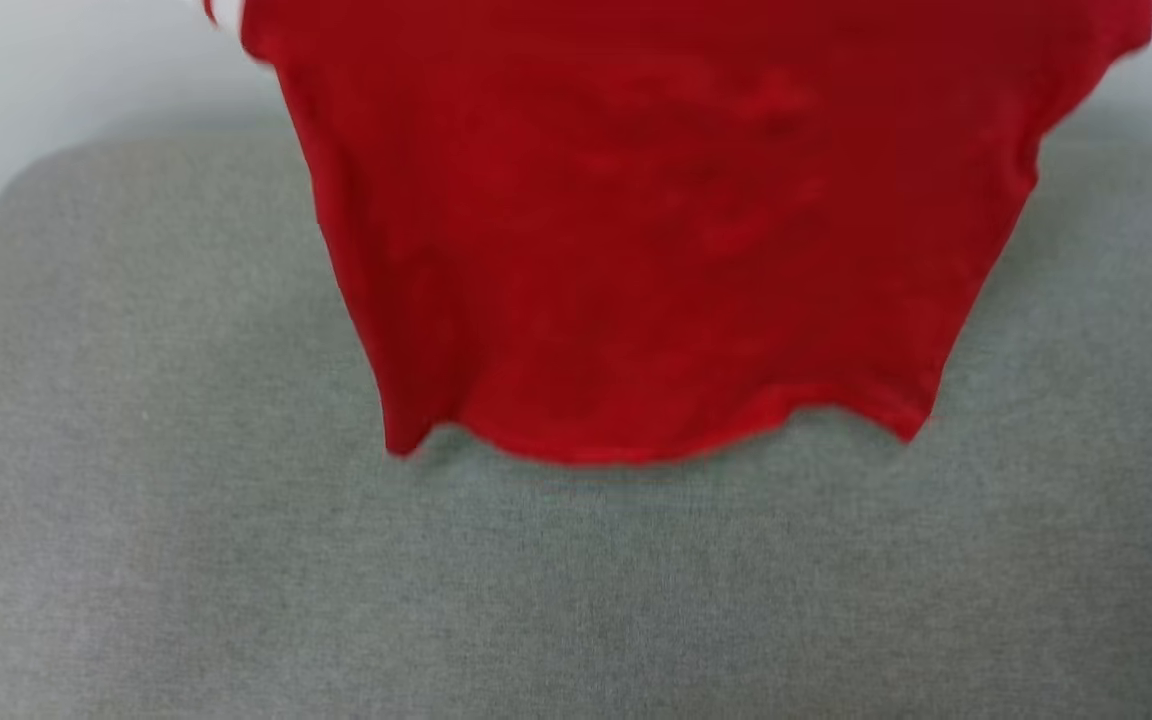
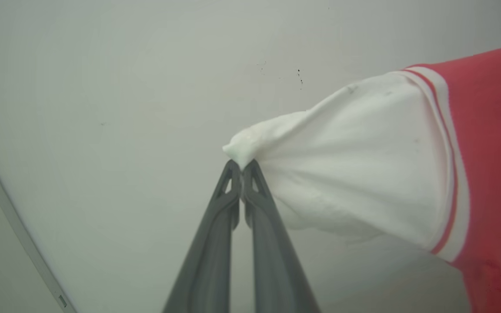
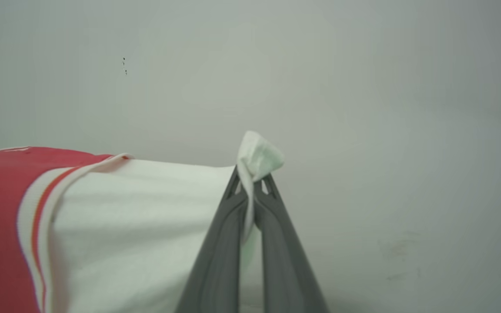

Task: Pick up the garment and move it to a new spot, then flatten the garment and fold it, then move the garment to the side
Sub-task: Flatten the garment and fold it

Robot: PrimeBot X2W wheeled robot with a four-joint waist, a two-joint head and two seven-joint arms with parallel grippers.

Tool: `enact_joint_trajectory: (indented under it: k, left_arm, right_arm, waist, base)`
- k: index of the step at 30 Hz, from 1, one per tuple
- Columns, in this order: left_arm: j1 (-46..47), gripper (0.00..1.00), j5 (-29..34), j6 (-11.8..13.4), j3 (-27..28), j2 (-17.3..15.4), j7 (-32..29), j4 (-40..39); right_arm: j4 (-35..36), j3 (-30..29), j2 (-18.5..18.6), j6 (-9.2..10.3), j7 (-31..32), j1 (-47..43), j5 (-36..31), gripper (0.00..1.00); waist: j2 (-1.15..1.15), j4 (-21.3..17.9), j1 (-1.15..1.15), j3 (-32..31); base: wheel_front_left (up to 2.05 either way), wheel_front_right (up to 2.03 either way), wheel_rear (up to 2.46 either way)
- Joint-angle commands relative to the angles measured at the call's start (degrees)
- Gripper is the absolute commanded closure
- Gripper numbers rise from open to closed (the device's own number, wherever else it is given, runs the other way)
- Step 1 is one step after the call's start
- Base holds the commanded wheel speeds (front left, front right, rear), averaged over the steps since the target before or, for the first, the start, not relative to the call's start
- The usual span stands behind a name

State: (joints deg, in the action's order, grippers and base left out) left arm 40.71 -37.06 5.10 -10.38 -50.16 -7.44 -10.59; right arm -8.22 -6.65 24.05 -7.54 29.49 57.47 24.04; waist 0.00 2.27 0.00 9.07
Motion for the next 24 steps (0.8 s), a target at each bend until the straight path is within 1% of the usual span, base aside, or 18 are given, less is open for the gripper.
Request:
enact_joint_trajectory:
  k: [1,3,7,11,13,15,17,20,21,24]
  left_arm:
    - [3.07,1.0,-0.16,-0.97,0.48,-0.63,0.11,1.86]
    - [6.87,1.0,0.43,-2.41,0.06,-0.8,0.4,3.78]
    - [16.36,1.0,1.4,-5.84,-1.74,-0.28,0.03,9.11]
    - [27.19,1.0,3.69,-8.31,-3.77,1.7,1.64,16.26]
    - [32.63,1.0,4.26,-9.29,-4.8,3.35,2.3,20.06]
    - [38.16,1.0,5.31,-9.91,-5.82,5.2,3.46,23.97]
    - [43.76,1.0,6.06,-10.17,-6.54,6.79,4.24,27.62]
    - [50.76,1.0,7.9,-10.33,-7.58,9.36,7.0,33.24]
    - [50.76,1.0,7.9,-10.33,-7.58,9.36,7.0,33.24]
    - [55.99,1.0,9.19,-10.62,-8.56,11.64,10.07,38.4]
  right_arm:
    - [-1.65,0.12,-0.34,0.1,-1.73,3.83,-1.37,1.0]
    - [-3.67,-1.02,-1.07,0.11,-4.76,8.09,-3.33,1.0]
    - [-8.02,-3.05,-2.56,0.11,-8.33,17.07,-6.54,1.0]
    - [-13.18,-4.13,-3.8,0.11,-11.65,25.49,-9.93,1.0]
    - [-15.56,-4.61,-3.73,0.11,-13.36,29.75,-11.91,1.0]
    - [-18.4,-6.04,-3.69,0.12,-15.53,33.67,-14.45,1.0]
    - [-21.35,-7.49,-4.24,0.12,-17.16,38.21,-16.41,1.0]
    - [-25.31,-10.11,-5.1,0.12,-20.24,43.98,-19.46,1.0]
    - [-25.31,-10.11,-5.1,0.12,-20.24,43.98,-19.46,1.0]
    - [-29.07,-12.56,-5.59,0.12,-22.97,48.68,-21.94,1.0]
  waist:
    - [0.0,0.04,0.0,5.06]
    - [0.0,0.36,0.0,8.12]
    - [0.0,1.39,0.0,14.77]
    - [0.0,1.95,0.0,20.24]
    - [0.0,2.31,0.0,22.65]
    - [0.0,2.79,0.0,24.57]
    - [0.0,3.26,0.0,26.84]
    - [0.0,3.81,0.0,29.39]
    - [0.0,3.81,0.0,29.39]
    - [0.0,4.47,0.0,31.34]
  base:
    - [0.0,0.0,0.0]
    - [0.0,0.0,0.0]
    - [0.0,0.0,0.0]
    - [0.0,0.0,0.0]
    - [0.0,0.0,0.0]
    - [0.0,0.0,0.0]
    - [0.0,0.0,0.0]
    - [0.0,0.0,0.0]
    - [0.0,0.0,0.0]
    - [0.0,0.0,0.0]
